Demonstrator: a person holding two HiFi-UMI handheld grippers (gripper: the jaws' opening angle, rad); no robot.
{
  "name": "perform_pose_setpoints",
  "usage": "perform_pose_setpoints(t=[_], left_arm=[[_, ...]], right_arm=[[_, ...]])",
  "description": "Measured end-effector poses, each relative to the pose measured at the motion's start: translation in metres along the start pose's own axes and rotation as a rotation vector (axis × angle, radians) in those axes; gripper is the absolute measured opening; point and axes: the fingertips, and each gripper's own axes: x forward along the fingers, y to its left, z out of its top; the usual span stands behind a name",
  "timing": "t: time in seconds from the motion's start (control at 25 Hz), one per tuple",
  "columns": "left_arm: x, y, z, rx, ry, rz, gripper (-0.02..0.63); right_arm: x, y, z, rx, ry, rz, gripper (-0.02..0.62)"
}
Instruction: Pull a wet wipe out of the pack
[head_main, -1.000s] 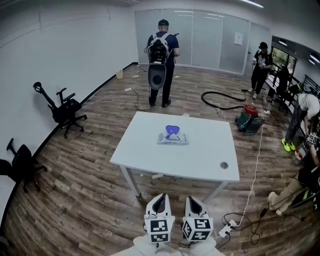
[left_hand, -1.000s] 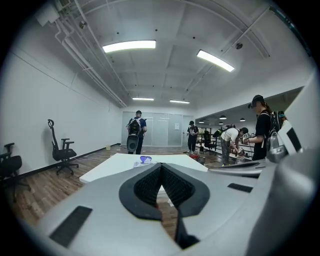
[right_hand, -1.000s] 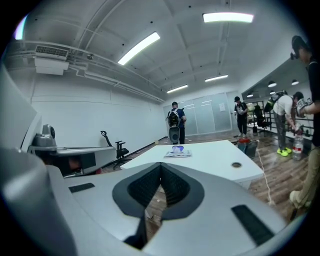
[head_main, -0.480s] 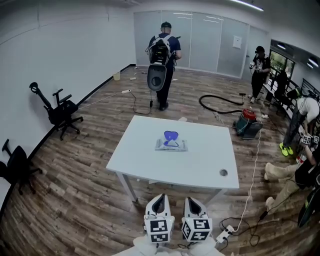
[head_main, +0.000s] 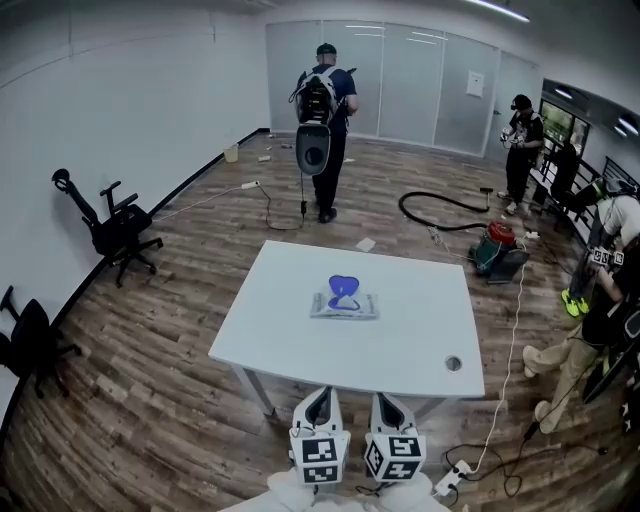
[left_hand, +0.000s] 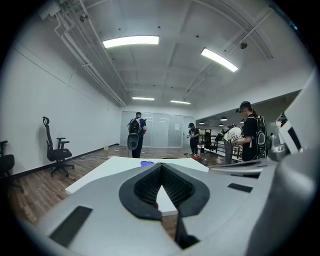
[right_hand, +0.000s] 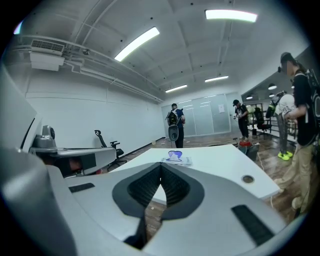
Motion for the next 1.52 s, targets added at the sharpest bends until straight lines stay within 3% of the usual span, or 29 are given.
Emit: perform_pose_setpoints(t=[0.52, 1.52], left_arm=[[0.066, 0.019, 0.009, 0.004, 0.011, -0.02, -0.005], [0.172, 0.049, 0.022, -0.02, 0.008, -0.041, -0.004]], right_arm=[[0.064, -0.016, 0.019, 0.021, 0.01, -0.013, 0.009], [0.161, -0.038, 0.057, -0.032, 0.012, -0.03, 0.009]])
